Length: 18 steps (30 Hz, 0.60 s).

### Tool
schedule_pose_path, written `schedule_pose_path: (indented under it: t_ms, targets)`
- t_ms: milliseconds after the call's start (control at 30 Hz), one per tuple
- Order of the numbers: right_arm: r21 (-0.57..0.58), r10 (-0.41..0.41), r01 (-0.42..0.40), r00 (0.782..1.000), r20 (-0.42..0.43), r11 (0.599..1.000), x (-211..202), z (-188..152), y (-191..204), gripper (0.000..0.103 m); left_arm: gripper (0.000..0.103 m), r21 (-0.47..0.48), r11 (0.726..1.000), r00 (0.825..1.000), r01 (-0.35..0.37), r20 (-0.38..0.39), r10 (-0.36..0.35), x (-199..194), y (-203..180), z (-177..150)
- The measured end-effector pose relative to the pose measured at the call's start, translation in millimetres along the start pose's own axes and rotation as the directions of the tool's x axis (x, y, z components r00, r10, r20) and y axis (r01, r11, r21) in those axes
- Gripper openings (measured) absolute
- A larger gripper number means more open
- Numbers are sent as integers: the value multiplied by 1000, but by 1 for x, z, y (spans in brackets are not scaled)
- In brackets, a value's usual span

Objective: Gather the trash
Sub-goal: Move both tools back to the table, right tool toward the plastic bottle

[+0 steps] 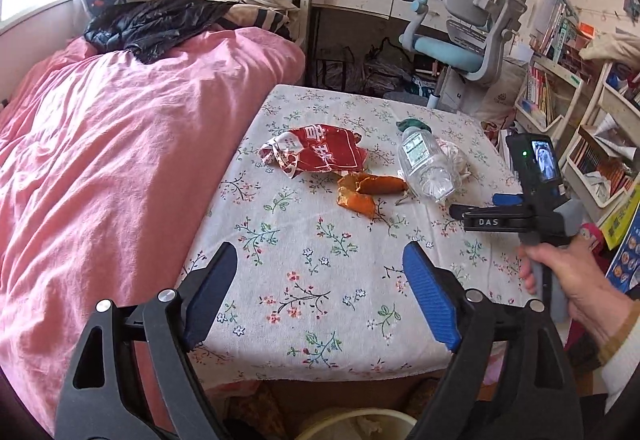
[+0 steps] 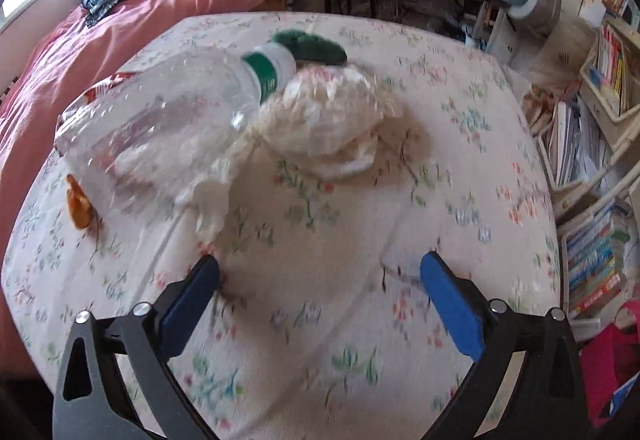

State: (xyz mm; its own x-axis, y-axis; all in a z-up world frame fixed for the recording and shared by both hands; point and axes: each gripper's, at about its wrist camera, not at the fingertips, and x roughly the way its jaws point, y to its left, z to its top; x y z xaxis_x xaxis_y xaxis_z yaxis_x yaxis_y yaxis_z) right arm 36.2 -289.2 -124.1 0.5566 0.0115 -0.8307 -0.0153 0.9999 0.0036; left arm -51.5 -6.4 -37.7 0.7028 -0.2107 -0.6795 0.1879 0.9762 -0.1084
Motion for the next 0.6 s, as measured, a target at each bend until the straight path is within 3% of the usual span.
schedule_pose_path:
  t_ms: [400, 600]
  targets:
    - [19, -6, 5, 1000, 2, 1000, 2, 7, -4, 96, 83, -65, 998, 1000, 9, -20, -10, 3, 8, 2]
    - [19, -5, 5, 1000, 2, 1000, 1, 5, -4, 96, 84, 11, 999, 996, 33, -83, -32, 13, -15, -17]
